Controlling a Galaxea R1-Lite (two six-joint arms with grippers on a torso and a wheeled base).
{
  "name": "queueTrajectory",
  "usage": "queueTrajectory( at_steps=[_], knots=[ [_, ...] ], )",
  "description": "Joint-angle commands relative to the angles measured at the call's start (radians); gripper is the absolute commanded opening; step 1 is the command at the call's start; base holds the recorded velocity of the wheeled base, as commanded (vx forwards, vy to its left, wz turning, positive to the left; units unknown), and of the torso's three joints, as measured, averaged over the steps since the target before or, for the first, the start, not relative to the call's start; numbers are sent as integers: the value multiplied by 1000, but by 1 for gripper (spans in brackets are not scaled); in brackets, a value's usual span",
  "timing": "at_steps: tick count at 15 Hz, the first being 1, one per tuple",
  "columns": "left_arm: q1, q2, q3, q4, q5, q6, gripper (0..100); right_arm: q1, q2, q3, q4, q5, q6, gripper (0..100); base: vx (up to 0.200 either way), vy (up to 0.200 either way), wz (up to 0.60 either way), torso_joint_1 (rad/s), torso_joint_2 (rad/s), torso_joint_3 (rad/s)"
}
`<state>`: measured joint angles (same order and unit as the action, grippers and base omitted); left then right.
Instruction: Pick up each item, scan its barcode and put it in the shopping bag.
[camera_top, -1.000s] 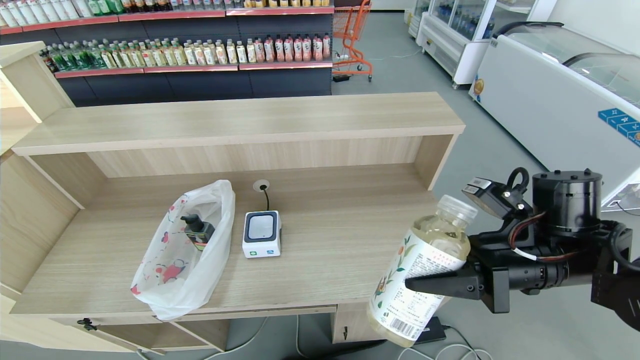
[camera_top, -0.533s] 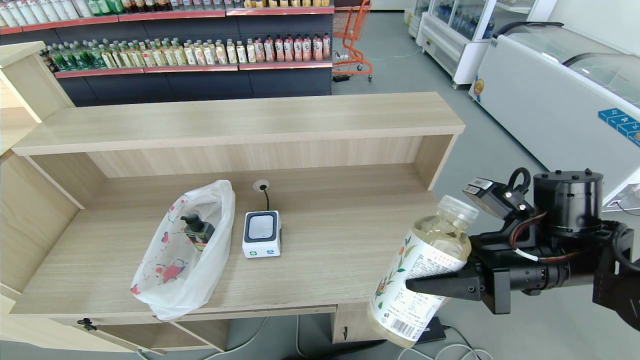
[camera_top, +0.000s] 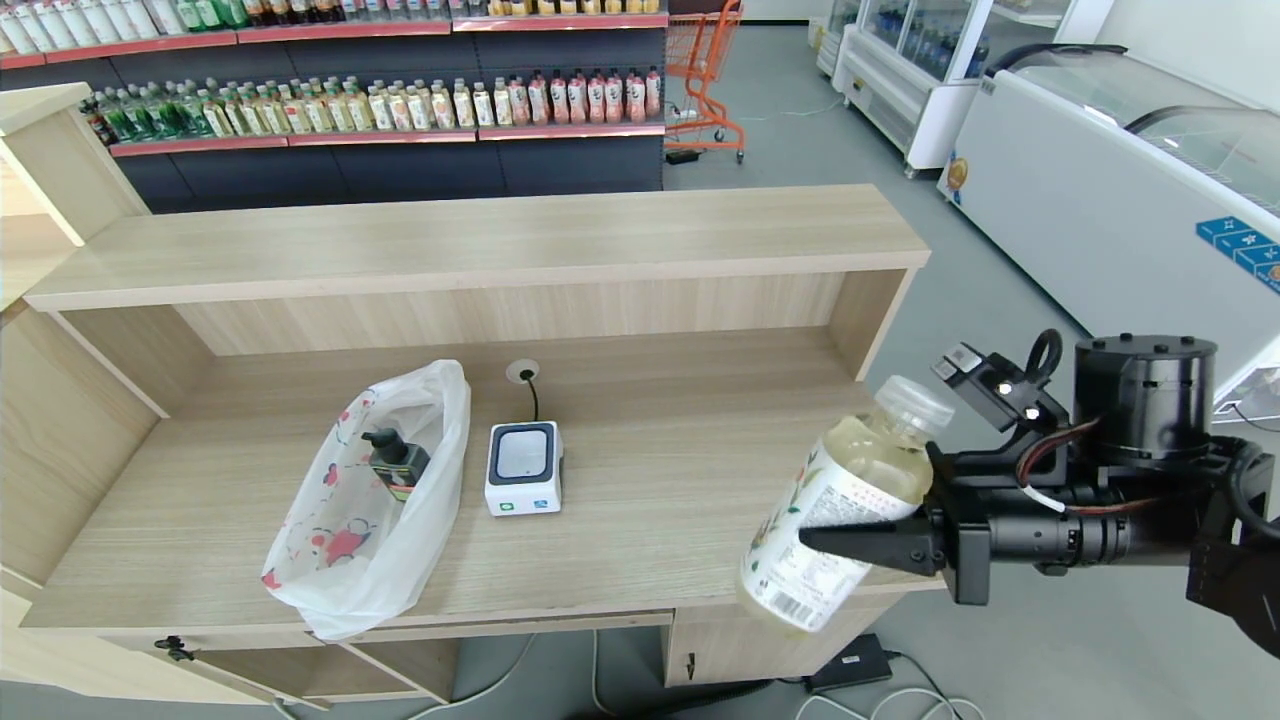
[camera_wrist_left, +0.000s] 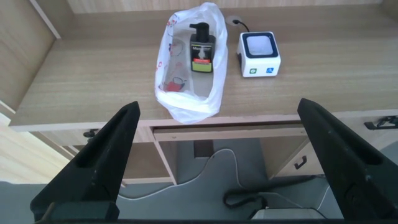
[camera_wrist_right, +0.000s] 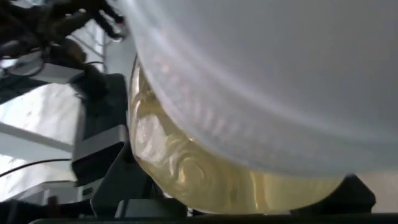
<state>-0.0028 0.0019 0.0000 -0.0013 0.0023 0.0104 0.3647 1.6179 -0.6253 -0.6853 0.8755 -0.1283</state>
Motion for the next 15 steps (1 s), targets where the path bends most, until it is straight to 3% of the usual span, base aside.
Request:
queueTrajectory(
  at_steps=[1, 2, 3, 5, 11, 15],
  knots=[
    [0, 0, 0, 0, 1, 0, 100, -41, -7, -5, -30, -145, -120, 0, 0, 0, 0, 0, 0, 0],
    [0, 0, 0, 0, 1, 0, 100, -110, -16, 1, -57, -348, -333, 0, 0, 0, 0, 0, 0, 0],
    [0, 0, 0, 0, 1, 0, 100, -171, -24, 1, -68, -434, -448, 0, 0, 0, 0, 0, 0, 0],
    [0, 0, 0, 0, 1, 0, 100, -256, -35, 10, -83, -448, -564, 0, 0, 0, 0, 0, 0, 0],
    [0, 0, 0, 0, -1, 0, 100, -369, -55, 30, -155, -434, -962, 0, 0, 0, 0, 0, 0, 0],
    [0, 0, 0, 0, 1, 0, 100, -366, -96, 35, -241, -398, -1028, 0, 0, 0, 0, 0, 0, 0]
  ],
)
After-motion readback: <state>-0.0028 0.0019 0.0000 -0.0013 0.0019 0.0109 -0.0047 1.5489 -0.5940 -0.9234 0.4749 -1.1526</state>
